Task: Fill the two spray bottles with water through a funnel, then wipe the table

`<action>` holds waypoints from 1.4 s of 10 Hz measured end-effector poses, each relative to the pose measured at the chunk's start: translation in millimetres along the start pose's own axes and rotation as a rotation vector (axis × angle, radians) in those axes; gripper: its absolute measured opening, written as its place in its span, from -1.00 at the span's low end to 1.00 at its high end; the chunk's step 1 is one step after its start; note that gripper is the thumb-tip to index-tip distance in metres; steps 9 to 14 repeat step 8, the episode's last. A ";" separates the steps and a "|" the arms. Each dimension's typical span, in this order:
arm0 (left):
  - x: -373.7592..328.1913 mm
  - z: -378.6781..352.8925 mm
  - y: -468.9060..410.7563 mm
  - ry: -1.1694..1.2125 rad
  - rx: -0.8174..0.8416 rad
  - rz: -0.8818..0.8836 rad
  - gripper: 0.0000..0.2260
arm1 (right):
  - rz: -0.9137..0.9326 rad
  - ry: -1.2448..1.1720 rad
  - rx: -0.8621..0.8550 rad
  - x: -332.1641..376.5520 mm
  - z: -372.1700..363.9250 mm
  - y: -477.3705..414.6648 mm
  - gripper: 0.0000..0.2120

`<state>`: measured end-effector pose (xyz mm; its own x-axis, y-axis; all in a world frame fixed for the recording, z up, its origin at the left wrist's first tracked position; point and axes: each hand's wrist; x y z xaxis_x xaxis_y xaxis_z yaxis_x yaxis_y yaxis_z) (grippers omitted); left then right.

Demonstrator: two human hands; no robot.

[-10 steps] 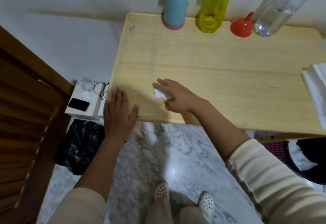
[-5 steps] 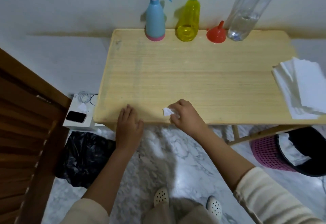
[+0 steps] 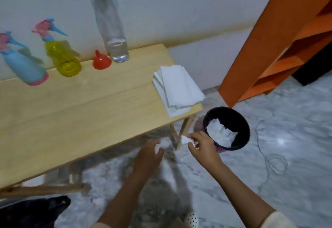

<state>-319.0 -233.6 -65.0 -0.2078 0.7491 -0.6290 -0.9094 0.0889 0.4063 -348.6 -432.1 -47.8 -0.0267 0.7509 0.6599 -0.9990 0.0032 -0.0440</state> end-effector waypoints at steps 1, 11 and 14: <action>-55.7 -50.8 -20.2 -0.050 0.132 -0.062 -0.74 | -0.127 0.041 -0.079 -52.3 47.2 11.3 -0.81; -331.7 -228.0 -263.5 -0.512 0.543 -0.396 -0.82 | -0.794 -0.227 -0.410 -288.3 184.1 -117.6 -0.72; -331.7 -228.0 -263.5 -0.512 0.543 -0.396 -0.82 | -0.794 -0.227 -0.410 -288.3 184.1 -117.6 -0.72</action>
Point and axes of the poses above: each hand's wrist, its own y-axis away from the middle knuckle, its own z-axis out of the back of the hand, x = y × z, and after that the axes turned 10 degrees about z, right-handed
